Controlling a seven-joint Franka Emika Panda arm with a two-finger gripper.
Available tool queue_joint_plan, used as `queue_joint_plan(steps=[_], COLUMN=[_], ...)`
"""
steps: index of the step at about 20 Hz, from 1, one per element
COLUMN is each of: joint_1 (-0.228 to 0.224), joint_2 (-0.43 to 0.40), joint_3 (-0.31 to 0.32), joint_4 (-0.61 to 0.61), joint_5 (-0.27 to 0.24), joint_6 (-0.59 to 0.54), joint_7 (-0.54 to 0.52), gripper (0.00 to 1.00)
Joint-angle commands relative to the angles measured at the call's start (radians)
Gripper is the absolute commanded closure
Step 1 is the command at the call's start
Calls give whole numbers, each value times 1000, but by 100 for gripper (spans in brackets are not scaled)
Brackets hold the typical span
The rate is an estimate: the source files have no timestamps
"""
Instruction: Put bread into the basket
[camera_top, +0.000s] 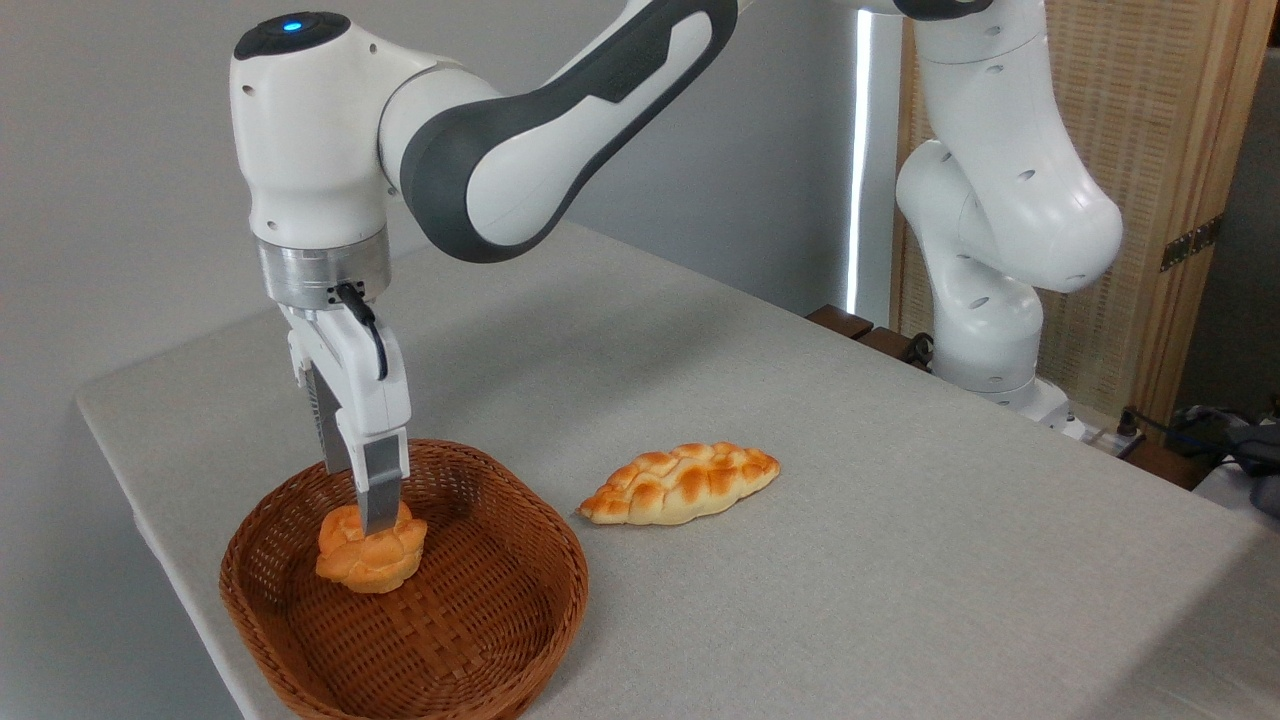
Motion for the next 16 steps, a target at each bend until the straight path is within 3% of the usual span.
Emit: queue_joint_plan(steps=[1, 5, 7, 9, 12, 14, 16], joint_1=[-6, 6, 37, 58, 132, 141, 143], joint_2=[-38, -124, -150, -169, -210, -222, -229], joint_3=[4, 13, -2, -44, -116, -116, -110], joint_4=[-4, 14, 27, 57, 67, 65, 65], joint_5=[9, -2, -3, 1, 9, 14, 61], joint_6=[-10, -169, -233, -296, -393, -433, -438], joint_7=[-17, -23, -60, -115, -140, -146, -144], gripper=[0, 0, 0, 0, 0, 0, 0])
